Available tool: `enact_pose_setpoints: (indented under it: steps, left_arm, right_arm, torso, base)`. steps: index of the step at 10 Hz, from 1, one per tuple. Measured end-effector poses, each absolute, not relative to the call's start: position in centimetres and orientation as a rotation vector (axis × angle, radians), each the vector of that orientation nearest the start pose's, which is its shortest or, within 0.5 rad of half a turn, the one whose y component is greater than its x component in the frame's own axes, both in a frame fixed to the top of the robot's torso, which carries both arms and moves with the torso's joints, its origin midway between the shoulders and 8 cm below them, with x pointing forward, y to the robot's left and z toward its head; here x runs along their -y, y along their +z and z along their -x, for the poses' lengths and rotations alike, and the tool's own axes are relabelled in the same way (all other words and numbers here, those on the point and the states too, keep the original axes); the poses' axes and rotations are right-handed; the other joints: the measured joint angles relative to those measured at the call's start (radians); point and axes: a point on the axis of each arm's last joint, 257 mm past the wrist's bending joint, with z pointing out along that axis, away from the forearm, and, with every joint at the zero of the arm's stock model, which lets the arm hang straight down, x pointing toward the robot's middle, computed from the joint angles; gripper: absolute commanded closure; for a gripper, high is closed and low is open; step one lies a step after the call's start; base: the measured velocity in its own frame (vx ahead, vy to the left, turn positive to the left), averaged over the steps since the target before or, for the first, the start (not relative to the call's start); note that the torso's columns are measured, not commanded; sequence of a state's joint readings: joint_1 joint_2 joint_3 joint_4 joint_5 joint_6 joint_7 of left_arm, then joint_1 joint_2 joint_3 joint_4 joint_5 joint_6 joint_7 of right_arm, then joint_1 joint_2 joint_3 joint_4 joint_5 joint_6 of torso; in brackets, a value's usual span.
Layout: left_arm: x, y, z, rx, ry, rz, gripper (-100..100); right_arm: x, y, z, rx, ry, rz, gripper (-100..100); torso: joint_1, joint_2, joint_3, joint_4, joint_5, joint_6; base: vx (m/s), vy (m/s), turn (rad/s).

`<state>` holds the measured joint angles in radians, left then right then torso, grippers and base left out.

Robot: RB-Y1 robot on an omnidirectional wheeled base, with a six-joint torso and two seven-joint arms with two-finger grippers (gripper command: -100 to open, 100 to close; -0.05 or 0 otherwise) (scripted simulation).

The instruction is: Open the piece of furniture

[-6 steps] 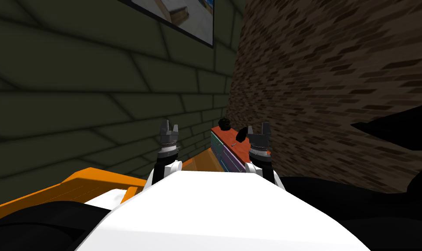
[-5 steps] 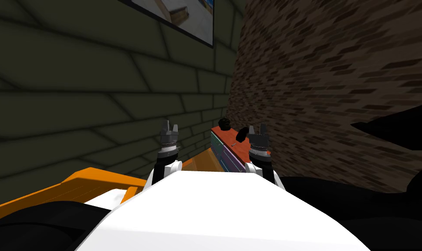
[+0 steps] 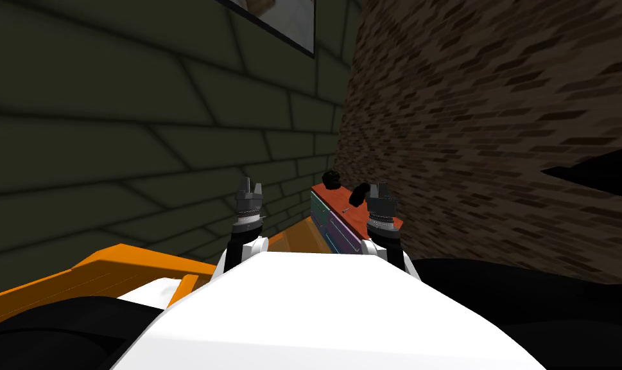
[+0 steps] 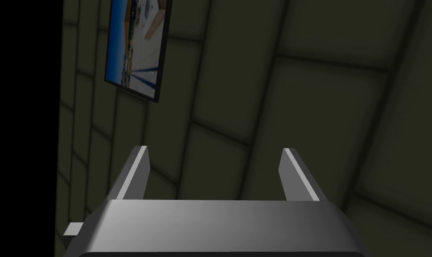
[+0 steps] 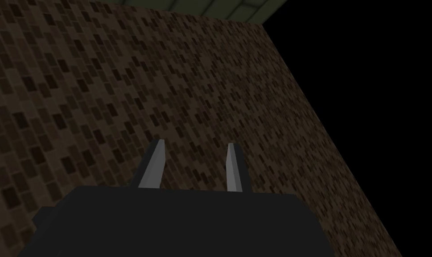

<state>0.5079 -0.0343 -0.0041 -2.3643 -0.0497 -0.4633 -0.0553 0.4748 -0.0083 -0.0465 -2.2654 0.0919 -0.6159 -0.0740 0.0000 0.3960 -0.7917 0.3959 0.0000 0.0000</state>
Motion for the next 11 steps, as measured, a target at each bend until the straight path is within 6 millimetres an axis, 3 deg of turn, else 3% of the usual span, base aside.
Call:
enact_pose_setpoints:
  steps: [3, 4, 6, 11]
  left_arm:
    - [-27.5, 5.2, -33.2, -0.596, -1.226, 0.6, 0]
    - [-27.5, 5.2, -33.2, -0.596, -1.226, 0.6, 0]
    - [-27.5, 5.2, -33.2, -0.596, -1.225, 0.6, 0]
    - [-27.5, 5.2, -33.2, -0.596, -1.225, 0.6, 0]
  right_arm:
    - [27.3, 4.6, -32.8, -0.576, 1.308, -0.511, 0]
    - [27.3, 4.6, -32.8, -0.576, 1.308, -0.511, -100]
    - [26.7, 2.9, -34.5, -0.66, 1.29, -0.52, -100]
    - [26.7, -4.1, -38.6, -0.907, 1.197, -0.6, -100]
  torso:
    - [0.0, 0.222, -0.443, 0.221, 0.0, 0.0]
    - [0.0, 0.295, -0.59, 0.295, 0.0, 0.0]
    - [0.002, 0.338, -0.679, 0.338, 0.0, 0.0]
    - [-0.001, 0.342, -0.684, 0.342, 0.0, 0.0]
  base:
    - [0.0, 0.0, 0.0]
    - [0.01, 0.019, 0.041]
    - [0.002, 0.046, 0.078]
    - [0.015, 0.055, 0.068]
